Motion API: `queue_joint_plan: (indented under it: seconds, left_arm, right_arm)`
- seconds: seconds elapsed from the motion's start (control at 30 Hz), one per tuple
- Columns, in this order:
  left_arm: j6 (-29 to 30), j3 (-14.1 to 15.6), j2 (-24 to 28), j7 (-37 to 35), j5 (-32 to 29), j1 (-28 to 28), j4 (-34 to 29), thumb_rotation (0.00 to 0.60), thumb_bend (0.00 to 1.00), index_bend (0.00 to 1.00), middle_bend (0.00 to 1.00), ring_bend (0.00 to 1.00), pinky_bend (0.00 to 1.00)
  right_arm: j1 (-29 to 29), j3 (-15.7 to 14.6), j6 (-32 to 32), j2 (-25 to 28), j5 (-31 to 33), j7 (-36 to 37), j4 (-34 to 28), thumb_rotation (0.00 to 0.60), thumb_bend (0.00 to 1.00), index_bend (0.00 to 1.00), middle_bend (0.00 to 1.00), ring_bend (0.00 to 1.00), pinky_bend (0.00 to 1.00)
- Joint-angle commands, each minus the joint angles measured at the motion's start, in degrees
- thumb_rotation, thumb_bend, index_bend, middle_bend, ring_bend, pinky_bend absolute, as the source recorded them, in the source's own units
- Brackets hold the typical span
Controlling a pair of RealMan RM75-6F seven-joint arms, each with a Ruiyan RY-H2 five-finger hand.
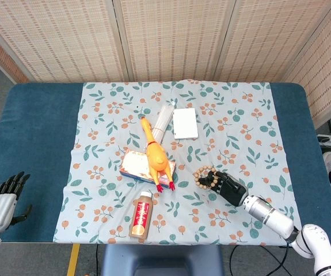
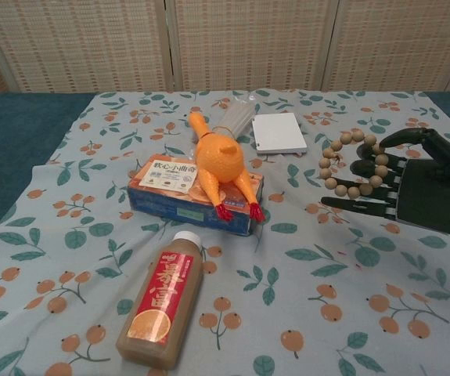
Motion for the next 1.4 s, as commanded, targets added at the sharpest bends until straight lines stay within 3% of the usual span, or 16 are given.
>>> queue_joint_plan:
  seconds: [0.03, 0.17, 0.53, 0.6, 0.8, 0.97, 1.1, 1.2, 1.27, 1.4]
  left_arm:
    - [-0.1, 0.0, 0.0, -0.1, 0.0, 0.0, 0.1, 0.6, 0.43, 0.0, 0.0, 0.0, 0.15]
    - [-0.3, 0.0, 0.0, -0.2, 0.0, -0.1, 0.2, 0.6, 0.43, 0.0, 0.0, 0.0, 0.15]
    - [0.0, 0.1, 0.0, -0.1, 0.5, 0.0, -0.1, 0.6, 0.42, 0.0, 0.0, 0.0, 0.15]
    - [-0.1, 0.1, 0.0, -0.1, 0.5, -0.1, -0.1, 0.6, 0.43, 0.0, 0.0, 0.0, 0.15]
    - [-0.1, 0.1, 0.0, -0.1, 0.6, -0.1, -0.1, 0.6, 0.43, 0.0, 0.0, 0.0, 0.15]
    - [0.0, 0.1, 0.0, -0.1, 0.6, -0.1, -0.1, 0.6, 0.43, 0.0, 0.0, 0.0, 0.15]
    - [0.0, 0.0, 0.0, -0.2, 0.6, -0.1, 0.0, 0.6, 0.43, 0.0, 0.0, 0.0, 0.15]
    - [-0.1, 0.0, 0.0, -0.2, 0.6, -0.1, -0.1, 0.6, 0.43, 0.0, 0.0, 0.0, 0.15]
    - [-0.1, 0.0, -0.1, -0.1, 0.6, -0.1, -0.1, 0.6, 0.43, 0.0, 0.0, 0.0, 0.15]
    - [-0.1, 0.0, 0.0, 0.0, 0.4, -0.1, -0.1, 0.6, 0.42, 0.0, 0.0, 0.0, 0.15]
  right_arm:
    - [0.1, -1.4, 1.3, 0.7, -0.2, -1.5, -1.1, 0.268, 0.58, 0.6, 0.6, 0.27, 0.15]
    - [0.6, -2.7, 1.4, 1.5, 0.4, -2.2, -1.8, 0.234, 0.55, 0.59, 0.6, 0.26, 0.15]
    - [1.0, -4.0, 1.2, 3.0, 2.7, -4.2, -2.5, 0.229, 0.55, 0.6, 0.6, 0.26, 0.15]
    - [1.1, -4.2, 1.3, 3.3, 3.1, -4.3, -2.6, 0.228, 0.6, 0.6, 0.6, 0.26, 0.15]
    - [1.4, -4.6, 1.6, 3.7, 4.1, -4.8, -2.9, 0.257, 0.97, 0.61, 0.6, 0.26, 0.15]
    - [1.3, -4.9, 1.9, 3.7, 4.4, -5.8, -2.9, 0.323, 1.0, 0.61, 0.6, 0.26, 0.15]
    - [0.9, -4.9, 2.8, 3.7, 4.0, -7.5, -3.3, 0.315, 1.0, 0.58, 0.6, 0.26, 0.15]
    - [0.6, -5.1, 3.4, 3.6, 3.3, -9.3, -3.8, 0.251, 0.92, 0.57, 0.6, 0.26, 0.14]
    - [0.5, -5.2, 3.9, 3.6, 2.8, -10.2, -4.2, 0.219, 0.71, 0.57, 0.6, 0.25, 0.14]
    - [0.5, -5.4, 4.5, 3.5, 2.2, -11.8, -4.7, 0.182, 0.44, 0.57, 0.6, 0.25, 0.13]
